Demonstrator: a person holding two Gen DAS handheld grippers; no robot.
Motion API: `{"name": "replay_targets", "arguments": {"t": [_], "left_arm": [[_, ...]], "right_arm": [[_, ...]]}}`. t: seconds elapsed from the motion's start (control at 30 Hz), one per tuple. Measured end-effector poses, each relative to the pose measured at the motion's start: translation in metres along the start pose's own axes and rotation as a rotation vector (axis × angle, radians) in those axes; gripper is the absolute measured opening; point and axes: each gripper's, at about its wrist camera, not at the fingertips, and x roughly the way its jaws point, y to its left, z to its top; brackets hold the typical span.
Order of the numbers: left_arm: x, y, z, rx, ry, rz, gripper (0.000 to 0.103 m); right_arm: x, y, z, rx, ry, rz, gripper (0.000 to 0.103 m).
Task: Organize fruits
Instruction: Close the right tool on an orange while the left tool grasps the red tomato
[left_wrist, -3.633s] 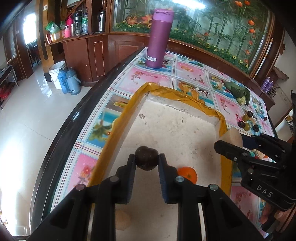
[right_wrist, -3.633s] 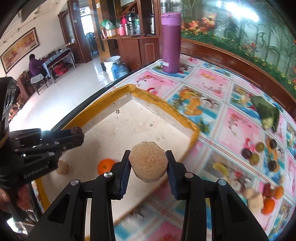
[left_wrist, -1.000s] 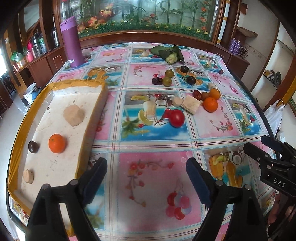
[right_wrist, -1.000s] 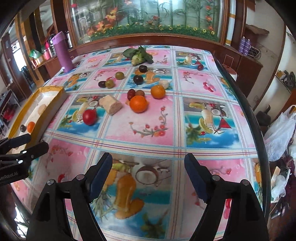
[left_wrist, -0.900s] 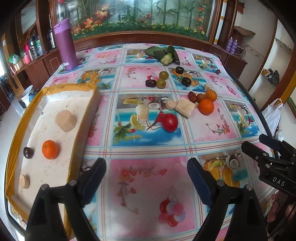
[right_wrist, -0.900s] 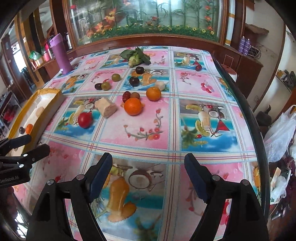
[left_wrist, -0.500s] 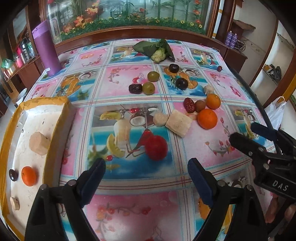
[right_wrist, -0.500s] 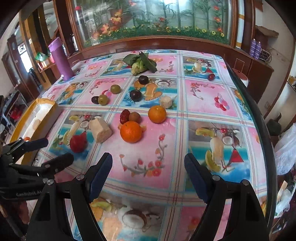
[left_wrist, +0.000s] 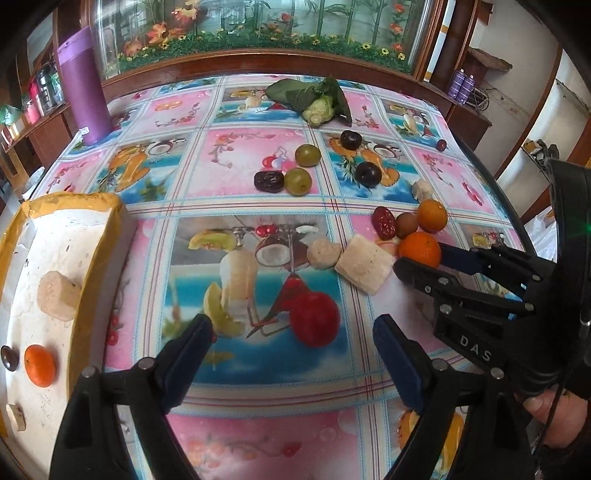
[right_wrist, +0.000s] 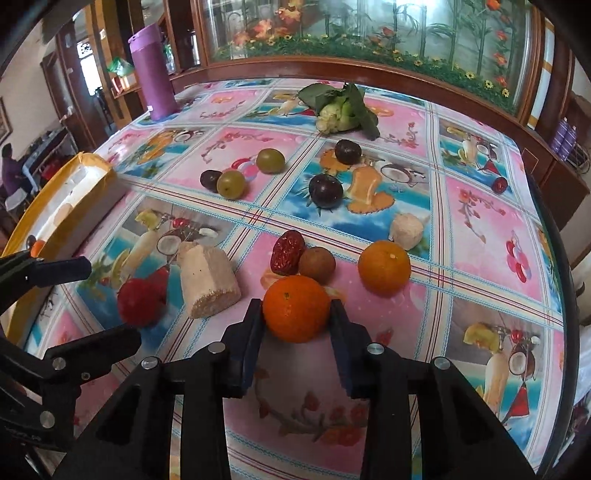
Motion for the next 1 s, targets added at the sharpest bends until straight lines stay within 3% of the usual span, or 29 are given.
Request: {"name": "replay_targets", "arguments": {"t": [0.07,0.1,0.23,0.53,0.83,1.0], "left_arm": [[0.006,-0.002,0.001,0.01,0.012,-0.005,0.065],[0.011,-0.002,0.001,0.012,0.024,-0.012,0.05],[0.012,-0.005,-0.002,0.029,0.01,-0.037,0.034],[-0.005,0.001,-0.016,0.006,0.017,-0.068,0.033],[-0.048,0.008,-0.038,-0.007,-0.025,-0.129,0.033],[-0.069,0.014,-0.047,0.002,-0.058,-0.124,0.032]], "right_arm": [[-0.002,-0.003,-0.002,0.001,-0.002,0.009,0.034],[-0.003,-0.004,-0.002,0.007,-0.002,0.011,0.034],[-0.011,-0.011,-0.007,0.044,-0.007,0.019,0.034],[-0.04,-0.021,-0.022,0.13,-0.03,0.019,0.034],[-0.076,-0.002,-0.044,0.112,-0.063,-0.04,0.034],[-0.09,0.01,-0.058,0.146,-0.078,-0.031,0.034]]}}
